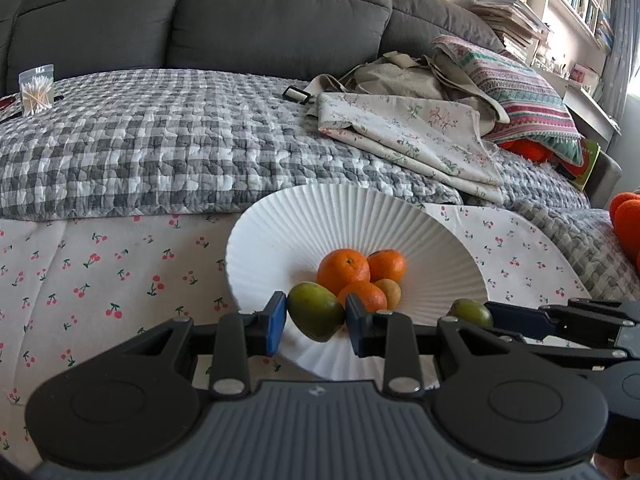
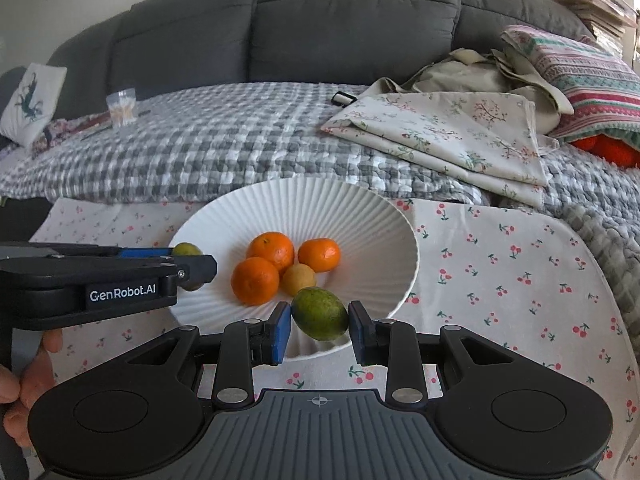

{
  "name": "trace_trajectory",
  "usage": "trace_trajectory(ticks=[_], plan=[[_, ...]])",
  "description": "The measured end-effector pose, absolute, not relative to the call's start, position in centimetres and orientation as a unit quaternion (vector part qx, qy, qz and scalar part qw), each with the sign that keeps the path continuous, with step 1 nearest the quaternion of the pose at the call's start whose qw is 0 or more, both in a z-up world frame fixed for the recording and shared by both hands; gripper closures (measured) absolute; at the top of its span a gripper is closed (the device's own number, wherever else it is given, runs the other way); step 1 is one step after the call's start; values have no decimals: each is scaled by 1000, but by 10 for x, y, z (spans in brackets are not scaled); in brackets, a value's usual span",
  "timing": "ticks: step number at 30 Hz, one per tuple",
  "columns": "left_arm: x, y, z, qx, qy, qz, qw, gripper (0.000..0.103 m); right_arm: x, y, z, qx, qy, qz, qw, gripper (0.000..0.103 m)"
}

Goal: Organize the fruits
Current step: 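Carry both limes into the white bowl and open both grippers, then withdraw both grippers from the bowl toward the remaining fruits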

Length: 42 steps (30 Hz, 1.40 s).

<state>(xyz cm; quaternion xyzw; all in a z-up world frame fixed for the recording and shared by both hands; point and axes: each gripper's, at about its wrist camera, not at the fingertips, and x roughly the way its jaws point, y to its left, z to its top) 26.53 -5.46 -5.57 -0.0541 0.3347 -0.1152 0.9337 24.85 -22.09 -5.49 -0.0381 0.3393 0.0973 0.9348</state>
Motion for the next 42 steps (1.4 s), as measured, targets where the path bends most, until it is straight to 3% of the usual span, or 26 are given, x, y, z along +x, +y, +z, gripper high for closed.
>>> trace_trajectory(ticks=[16,18,19,21,32,42], plan=[[267,-56,-60,-48,342,-119,931,72,254,-215,-64,-39,342,95,934,71],[265,-54,-59,-55,341,-120,931,58,253,-217,-62,-32,341,92,935,66],[263,-53,-57,-58,336,-115,933,55,252,-219,-60,-25,339,93,936,59],[261,-51,-53,-62,330,-115,935,48,251,-223,-54,-10,335,94,937,54],[255,-30,-33,-100,320,-105,936,47,245,-269,-21,95,328,72,937,45],[238,-35,-27,-84,344,-103,930,47,221,-273,-11,104,353,78,927,34]])
